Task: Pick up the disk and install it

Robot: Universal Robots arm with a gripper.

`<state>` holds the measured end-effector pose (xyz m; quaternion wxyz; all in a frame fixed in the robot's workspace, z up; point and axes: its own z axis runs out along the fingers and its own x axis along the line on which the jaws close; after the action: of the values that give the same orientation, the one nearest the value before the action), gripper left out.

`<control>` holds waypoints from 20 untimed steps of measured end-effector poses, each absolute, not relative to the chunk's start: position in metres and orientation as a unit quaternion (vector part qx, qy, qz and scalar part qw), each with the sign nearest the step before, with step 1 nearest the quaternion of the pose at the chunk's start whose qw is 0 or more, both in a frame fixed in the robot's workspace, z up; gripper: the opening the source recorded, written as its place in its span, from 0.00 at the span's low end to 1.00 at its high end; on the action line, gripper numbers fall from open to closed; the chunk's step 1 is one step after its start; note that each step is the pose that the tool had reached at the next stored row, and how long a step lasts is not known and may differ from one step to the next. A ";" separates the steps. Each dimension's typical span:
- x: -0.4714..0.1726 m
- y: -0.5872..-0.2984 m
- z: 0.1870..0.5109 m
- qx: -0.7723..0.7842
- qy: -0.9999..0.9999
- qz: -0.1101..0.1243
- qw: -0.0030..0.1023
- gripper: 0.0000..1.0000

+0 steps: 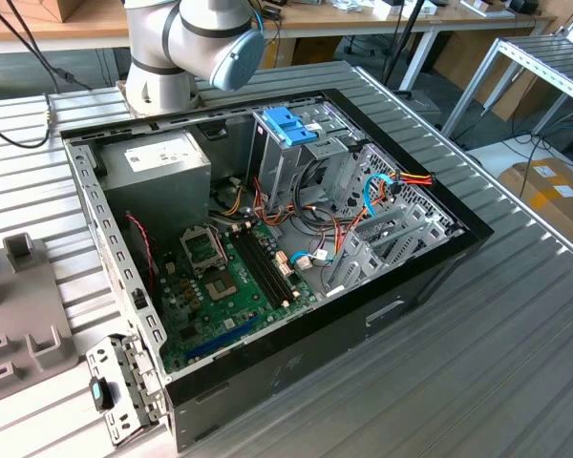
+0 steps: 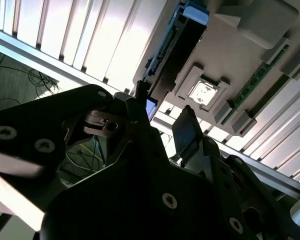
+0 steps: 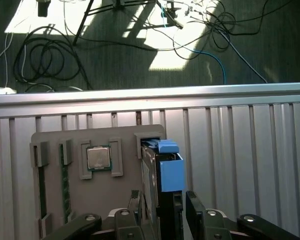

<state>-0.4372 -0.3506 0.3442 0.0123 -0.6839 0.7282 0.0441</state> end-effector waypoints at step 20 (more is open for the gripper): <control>-0.449 -0.340 0.326 -0.684 0.728 0.043 0.012 0.48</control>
<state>-0.4487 -0.3401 0.3256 0.0118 -0.6840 0.7281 0.0434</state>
